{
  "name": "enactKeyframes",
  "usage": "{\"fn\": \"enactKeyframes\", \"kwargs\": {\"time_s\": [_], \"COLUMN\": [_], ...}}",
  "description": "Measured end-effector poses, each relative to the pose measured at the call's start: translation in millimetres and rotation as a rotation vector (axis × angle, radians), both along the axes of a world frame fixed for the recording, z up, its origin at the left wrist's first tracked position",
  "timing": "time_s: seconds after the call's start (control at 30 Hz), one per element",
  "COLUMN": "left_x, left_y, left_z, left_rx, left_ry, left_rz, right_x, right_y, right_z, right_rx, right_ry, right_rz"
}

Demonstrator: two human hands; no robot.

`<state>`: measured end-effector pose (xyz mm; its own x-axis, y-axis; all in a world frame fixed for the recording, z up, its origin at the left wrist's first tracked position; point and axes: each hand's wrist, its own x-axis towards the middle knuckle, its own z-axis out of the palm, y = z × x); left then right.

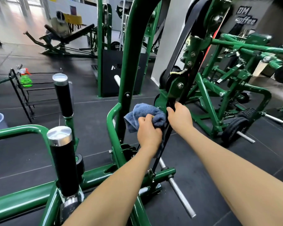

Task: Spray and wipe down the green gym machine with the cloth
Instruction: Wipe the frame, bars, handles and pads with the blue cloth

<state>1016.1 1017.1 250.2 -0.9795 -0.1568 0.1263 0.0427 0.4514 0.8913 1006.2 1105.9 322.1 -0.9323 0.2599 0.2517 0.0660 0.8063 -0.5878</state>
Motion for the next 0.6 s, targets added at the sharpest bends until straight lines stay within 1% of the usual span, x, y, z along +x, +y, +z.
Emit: {"fn": "enactKeyframes", "kwargs": {"time_s": [0.07,0.13,0.2,0.27,0.33,0.4,0.5,0.6], "left_x": [-5,-5,-7,-15,-27,-42,-47,-34], "left_y": [-8,-14,-12,-6,-2,-1,-5,-8], "left_z": [-11,-17,-7,11,24,25,18,12], "left_rx": [0.038,0.161,0.319,0.384,0.376,0.314,0.213,0.274], "left_ry": [-0.131,-0.168,-0.079,0.046,0.030,-0.089,-0.244,-0.316], "left_rz": [0.042,0.147,0.226,0.195,0.146,0.109,-0.015,-0.128], "right_x": [4,7,7,5,4,2,-1,0], "right_y": [-4,-6,-6,-5,-4,-1,4,0], "right_z": [-1,-1,0,-1,-2,-3,-5,-7], "right_rx": [-0.018,-0.040,-0.040,-0.015,-0.005,0.003,0.052,0.055], "right_ry": [0.000,-0.006,0.001,0.000,-0.004,0.003,0.013,0.006], "right_rz": [0.018,0.037,0.030,0.018,0.019,0.012,-0.005,-0.023]}}
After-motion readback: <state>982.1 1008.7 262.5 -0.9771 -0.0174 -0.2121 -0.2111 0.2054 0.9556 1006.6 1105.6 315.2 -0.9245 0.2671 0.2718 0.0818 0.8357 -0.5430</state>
